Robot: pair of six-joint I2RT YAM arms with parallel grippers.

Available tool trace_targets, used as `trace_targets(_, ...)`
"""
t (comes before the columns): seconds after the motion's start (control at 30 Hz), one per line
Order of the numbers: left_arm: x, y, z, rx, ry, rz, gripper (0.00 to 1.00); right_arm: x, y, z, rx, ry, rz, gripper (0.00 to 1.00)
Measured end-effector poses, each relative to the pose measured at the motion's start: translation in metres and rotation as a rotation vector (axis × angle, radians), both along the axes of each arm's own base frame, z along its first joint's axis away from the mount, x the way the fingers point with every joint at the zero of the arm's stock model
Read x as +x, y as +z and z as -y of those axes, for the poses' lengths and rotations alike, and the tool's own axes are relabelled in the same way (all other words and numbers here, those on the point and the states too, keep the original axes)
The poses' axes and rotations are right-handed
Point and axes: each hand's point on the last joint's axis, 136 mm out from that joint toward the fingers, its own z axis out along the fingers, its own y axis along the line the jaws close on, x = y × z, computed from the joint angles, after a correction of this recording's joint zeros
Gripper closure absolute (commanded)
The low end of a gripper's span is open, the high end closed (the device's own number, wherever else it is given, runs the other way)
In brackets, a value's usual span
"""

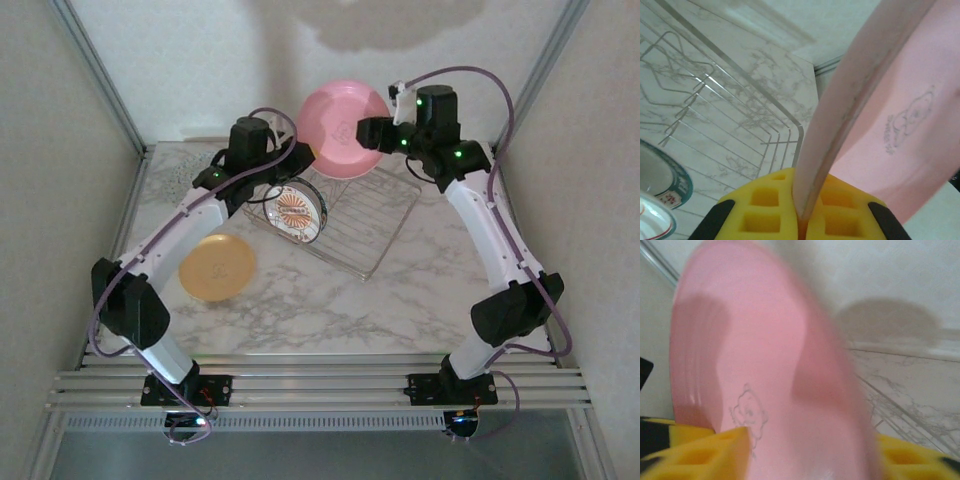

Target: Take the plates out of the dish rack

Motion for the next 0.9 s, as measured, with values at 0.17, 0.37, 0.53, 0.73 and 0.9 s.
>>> trace_targets(0.17,-0.005,-0.016,-0.037,-0.002,0.076,-0.052,1.0,-0.027,0.003,-0.011,-0.06,0.075,0.076,0.23)
trace_targets(0.37,-0.022,-0.03,-0.109,-0.018,0.243,-0.112,1.0,-0.061,0.021,-0.027,-0.124,0.183,0.258,0.18)
trace_targets(0.53,-0.057,-0.037,-0.163,-0.046,0.399,-0.147,1.0,-0.09,0.012,-0.057,-0.189,0.341,0.359,0.17)
trace_targets(0.73,-0.116,-0.085,-0.214,-0.051,0.603,-0.275,1.0,-0.121,-0.01,-0.088,-0.255,0.537,0.415,0.17)
trace_targets(0.9,-0.166,-0.138,-0.235,-0.051,0.724,-0.412,1.0,-0.152,-0.026,-0.111,-0.31,0.69,0.464,0.17)
